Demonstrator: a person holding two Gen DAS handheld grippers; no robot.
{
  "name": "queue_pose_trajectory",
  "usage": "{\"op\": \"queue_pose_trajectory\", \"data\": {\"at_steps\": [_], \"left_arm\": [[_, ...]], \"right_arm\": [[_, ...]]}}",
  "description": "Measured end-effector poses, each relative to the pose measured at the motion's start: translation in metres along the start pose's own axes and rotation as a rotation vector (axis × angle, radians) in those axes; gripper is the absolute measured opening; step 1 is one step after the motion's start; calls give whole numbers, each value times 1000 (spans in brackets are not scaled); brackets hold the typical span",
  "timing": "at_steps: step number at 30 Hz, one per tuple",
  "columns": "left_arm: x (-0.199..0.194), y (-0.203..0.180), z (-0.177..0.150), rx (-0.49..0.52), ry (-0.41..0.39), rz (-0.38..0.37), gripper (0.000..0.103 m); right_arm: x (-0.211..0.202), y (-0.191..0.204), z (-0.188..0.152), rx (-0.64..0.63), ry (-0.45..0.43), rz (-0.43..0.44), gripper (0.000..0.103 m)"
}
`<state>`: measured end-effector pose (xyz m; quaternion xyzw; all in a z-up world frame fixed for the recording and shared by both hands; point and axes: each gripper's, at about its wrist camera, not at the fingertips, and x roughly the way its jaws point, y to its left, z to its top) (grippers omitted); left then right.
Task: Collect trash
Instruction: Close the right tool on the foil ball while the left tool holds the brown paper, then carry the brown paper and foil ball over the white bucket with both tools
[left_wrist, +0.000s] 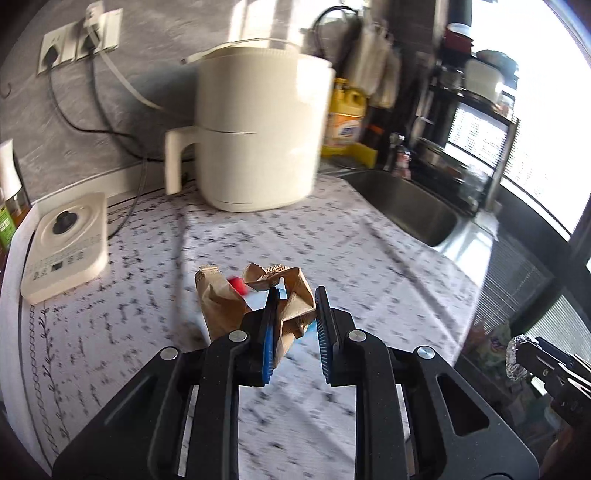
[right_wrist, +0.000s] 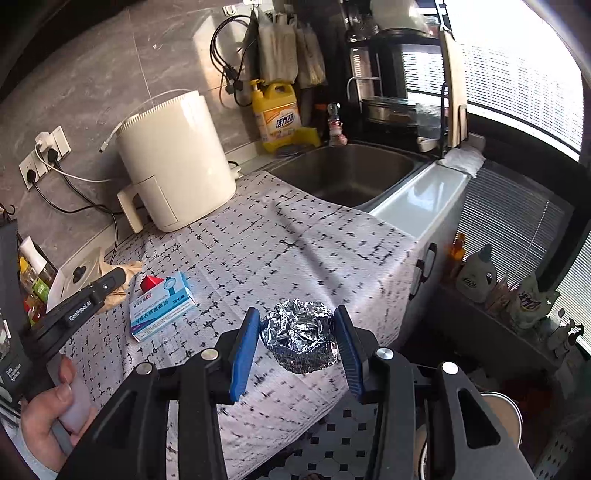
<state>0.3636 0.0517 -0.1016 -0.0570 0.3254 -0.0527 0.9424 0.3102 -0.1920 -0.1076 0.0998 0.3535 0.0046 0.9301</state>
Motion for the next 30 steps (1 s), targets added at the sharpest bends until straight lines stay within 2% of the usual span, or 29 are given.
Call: {"op": "queue_pose_trajectory", "data": {"at_steps": [9,13,21,30], "left_arm": [[-33,-103,-52,29,26,-59,20],[-48,-147,-78,74,42,-81,20],[-60,-205,-124,65,75,-110,20],[-49,-257,-164,105,134,-163,20]], "right_arm": [[-63,-97,-36,45,-8,-37,42],[-86,-137,-53,64,-6,-53,42],[-114,-201,-86,71,27,-92,42],[-119,-254,-114,110,67,-142,44]]}}
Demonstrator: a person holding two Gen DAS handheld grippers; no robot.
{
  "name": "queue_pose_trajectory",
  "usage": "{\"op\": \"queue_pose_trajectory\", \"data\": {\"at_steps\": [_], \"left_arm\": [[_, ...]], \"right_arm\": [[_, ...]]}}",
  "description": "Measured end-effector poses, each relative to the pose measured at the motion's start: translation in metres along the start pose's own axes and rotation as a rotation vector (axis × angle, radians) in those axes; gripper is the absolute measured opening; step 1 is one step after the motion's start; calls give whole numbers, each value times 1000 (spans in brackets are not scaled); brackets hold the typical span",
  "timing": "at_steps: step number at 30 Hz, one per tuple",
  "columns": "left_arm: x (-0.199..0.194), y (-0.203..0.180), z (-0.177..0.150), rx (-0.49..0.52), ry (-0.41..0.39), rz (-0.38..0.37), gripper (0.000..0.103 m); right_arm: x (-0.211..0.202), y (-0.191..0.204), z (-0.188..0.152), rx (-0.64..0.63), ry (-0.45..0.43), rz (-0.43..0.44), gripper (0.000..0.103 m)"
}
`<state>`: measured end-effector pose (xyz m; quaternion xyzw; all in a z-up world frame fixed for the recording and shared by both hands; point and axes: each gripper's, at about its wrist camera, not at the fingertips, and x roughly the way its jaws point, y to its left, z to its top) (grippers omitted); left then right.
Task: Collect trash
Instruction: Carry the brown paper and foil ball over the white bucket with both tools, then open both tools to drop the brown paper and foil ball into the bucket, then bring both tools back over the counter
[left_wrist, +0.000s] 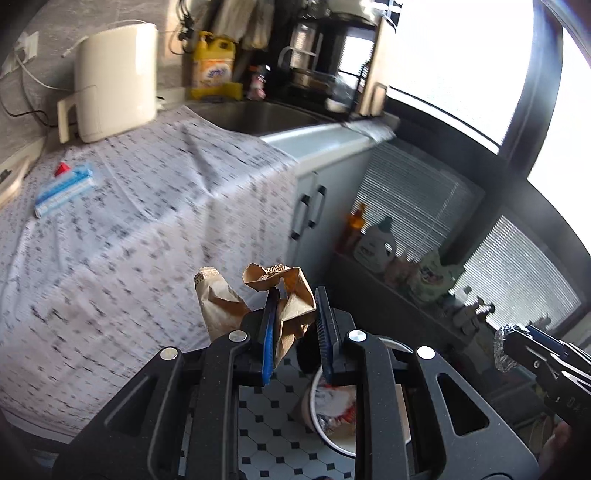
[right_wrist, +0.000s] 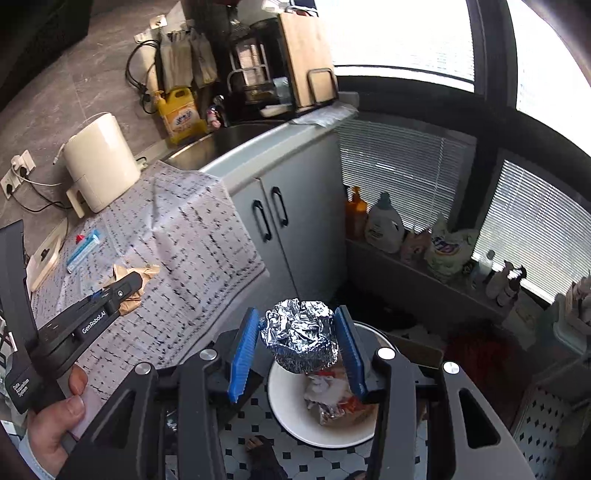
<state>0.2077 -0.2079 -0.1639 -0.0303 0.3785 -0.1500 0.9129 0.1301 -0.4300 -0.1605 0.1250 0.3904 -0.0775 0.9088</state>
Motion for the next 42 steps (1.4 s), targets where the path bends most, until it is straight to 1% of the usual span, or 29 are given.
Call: {"op": "queue_pose_trajectory", "data": {"at_steps": [1,2,3,4,5,8,11,18,22,26,28,29,30,32,34,37,39,42], "left_arm": [[5,-6,-4,5,11,-8,20],[9,-9,-7,7,18,-13,20],[14,-14,-11,12,27,-19,20],[18,-18,-13,15,34,-23,20],[23,-23,-17,19,45,-29,20],[34,-34,-24,31,68,-48,20],[45,-42,-28,24,96,-78,20],[62,-72,-41,88,143,-120,20],[69,-92,-52,119,179,-157,20],[76,-111,-65,153,230,-220,22],[79,-117,-70,154,253,-262,30],[80,-118,-72,148,265,-284,42],[81,-120,-73,142,273,-307,55],[79,-121,-73,137,270,-332,65],[77,-120,-71,140,267,-326,69],[73,-113,-61,131,254,-305,76],[68,-105,-51,128,234,-277,81],[58,-92,-35,119,202,-242,85]], "right_arm": [[4,-7,-3,4,8,-10,45],[6,-12,-5,9,13,-9,55],[8,-16,-6,16,15,-9,75],[9,-20,-8,23,8,-22,81],[9,-23,-10,23,1,-34,83],[13,-32,-13,21,16,-39,81],[12,-44,-16,33,16,-62,82],[10,-72,-30,81,41,-102,82],[6,-82,-35,102,39,-120,82],[3,-94,-41,125,39,-148,82],[3,-100,-45,140,46,-168,82],[3,-104,-48,153,53,-176,82],[3,-107,-49,163,60,-182,82],[1,-109,-51,171,61,-191,82],[-2,-110,-51,176,54,-196,82],[-4,-107,-48,190,42,-186,81],[-5,-102,-44,188,30,-178,81],[-7,-88,-36,178,14,-150,81]]}}
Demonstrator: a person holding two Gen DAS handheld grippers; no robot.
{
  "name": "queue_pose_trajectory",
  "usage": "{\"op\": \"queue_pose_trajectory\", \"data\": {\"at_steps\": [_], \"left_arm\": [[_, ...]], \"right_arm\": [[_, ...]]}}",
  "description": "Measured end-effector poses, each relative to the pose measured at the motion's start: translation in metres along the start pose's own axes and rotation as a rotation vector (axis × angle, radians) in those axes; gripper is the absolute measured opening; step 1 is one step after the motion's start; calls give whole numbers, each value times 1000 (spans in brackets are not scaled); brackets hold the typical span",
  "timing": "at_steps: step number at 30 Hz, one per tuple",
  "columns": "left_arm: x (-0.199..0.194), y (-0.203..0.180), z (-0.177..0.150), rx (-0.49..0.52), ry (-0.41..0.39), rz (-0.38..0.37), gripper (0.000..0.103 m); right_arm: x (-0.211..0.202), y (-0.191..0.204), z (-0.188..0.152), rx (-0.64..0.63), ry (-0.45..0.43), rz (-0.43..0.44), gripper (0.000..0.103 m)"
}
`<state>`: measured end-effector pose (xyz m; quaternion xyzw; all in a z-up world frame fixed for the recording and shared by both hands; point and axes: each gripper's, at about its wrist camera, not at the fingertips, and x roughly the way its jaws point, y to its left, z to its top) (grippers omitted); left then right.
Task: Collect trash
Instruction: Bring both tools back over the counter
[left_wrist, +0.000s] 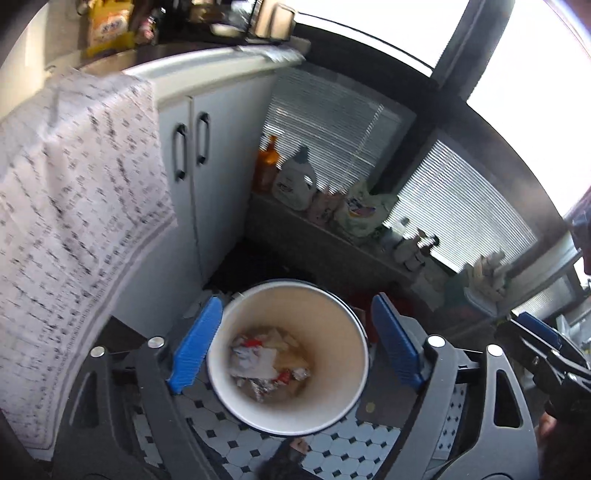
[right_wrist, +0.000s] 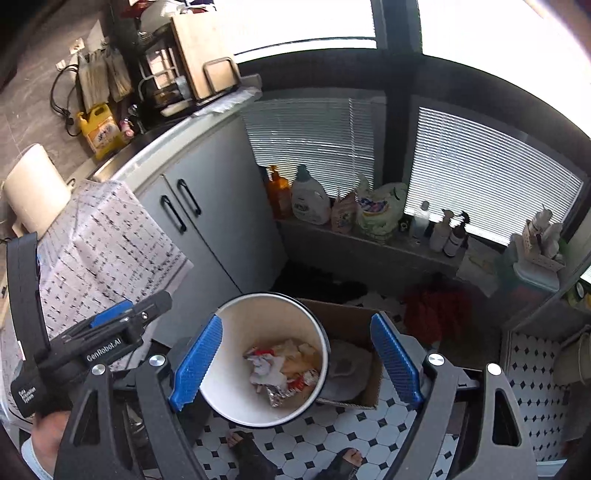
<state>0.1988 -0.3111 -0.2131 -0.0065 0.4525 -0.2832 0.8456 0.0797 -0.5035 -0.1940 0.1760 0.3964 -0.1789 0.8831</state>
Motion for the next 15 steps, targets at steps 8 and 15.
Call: {"op": "queue_pose_trajectory", "data": {"at_steps": [8,15], "left_arm": [[-43,42,26,-30,-77,82,87],[-91,101,44,-96,-159,175,91]], "right_arm": [[-9,47,19,-36,-38,69,84],[-13,106,38,-92,-69,139,91]]}}
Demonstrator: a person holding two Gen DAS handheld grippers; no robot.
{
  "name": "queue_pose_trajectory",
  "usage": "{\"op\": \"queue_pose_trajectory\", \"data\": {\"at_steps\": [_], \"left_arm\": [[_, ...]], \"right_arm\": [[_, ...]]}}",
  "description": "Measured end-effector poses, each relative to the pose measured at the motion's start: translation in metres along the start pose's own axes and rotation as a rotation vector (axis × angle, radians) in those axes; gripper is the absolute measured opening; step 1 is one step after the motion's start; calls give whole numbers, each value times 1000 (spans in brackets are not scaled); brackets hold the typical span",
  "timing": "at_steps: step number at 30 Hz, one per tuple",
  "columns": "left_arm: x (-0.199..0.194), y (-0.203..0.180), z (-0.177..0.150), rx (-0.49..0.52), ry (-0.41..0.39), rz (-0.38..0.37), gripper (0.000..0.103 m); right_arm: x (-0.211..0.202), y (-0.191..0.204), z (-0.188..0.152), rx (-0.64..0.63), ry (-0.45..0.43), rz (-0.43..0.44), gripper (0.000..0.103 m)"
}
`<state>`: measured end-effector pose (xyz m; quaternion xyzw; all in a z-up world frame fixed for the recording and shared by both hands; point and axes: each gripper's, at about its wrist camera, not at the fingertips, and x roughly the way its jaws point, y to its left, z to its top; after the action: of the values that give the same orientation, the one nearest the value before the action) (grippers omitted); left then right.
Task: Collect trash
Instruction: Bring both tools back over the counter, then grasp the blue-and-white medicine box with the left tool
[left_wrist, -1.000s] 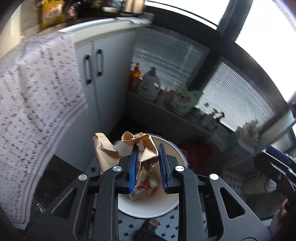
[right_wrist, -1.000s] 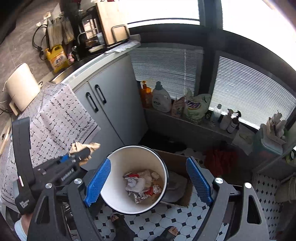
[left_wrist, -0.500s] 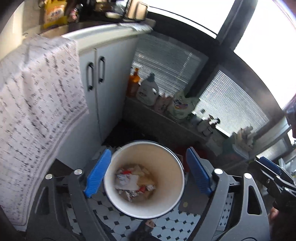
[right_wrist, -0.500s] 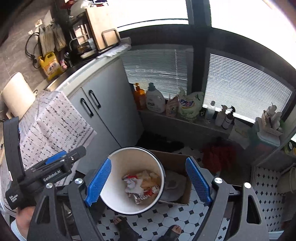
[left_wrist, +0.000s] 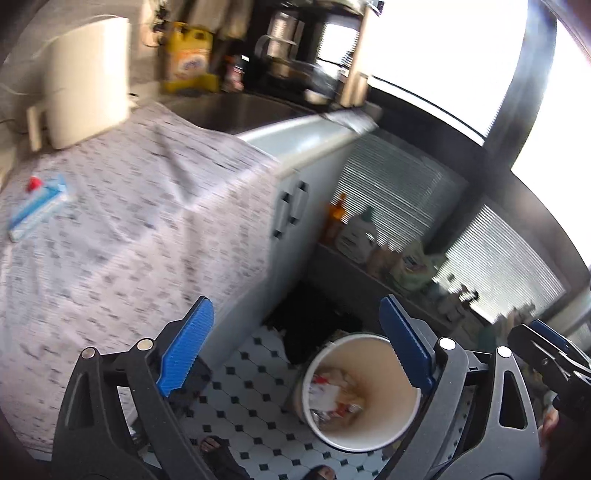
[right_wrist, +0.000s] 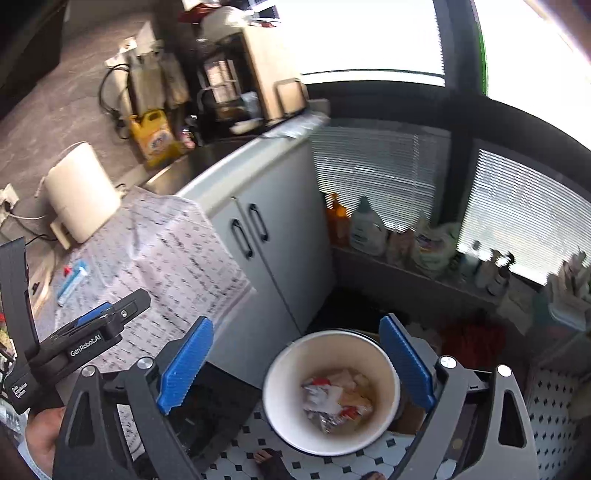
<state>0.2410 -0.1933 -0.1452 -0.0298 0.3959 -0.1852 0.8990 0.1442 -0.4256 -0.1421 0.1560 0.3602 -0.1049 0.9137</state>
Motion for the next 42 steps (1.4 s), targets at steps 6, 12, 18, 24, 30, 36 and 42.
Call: {"op": "queue_pose_trajectory", "data": {"at_steps": [6,12,18,24,30,36,42], "left_arm": [[-25,58,19,-54,-56,82,95],[-42,117,34,-107,-92,143,95],[-48,163,46,-143,-109,177,95],[-44,201,59,-155,-112,193,95],[-33,240,73,-147,-104,191,95],[-20,273,89,-129,-94,183,95],[-3,300,99,-134,-76,167,95]], "right_arm": [[12,58,17,-48,-12,64,95],[25,107,27,-85,-13,114,95],[40,159,33,-130,-9,153,95],[56,197,38,-149,-3,164,95],[78,236,43,-152,-2,164,95],[98,271,45,-154,4,156,95],[114,296,47,-168,24,133,95]]}}
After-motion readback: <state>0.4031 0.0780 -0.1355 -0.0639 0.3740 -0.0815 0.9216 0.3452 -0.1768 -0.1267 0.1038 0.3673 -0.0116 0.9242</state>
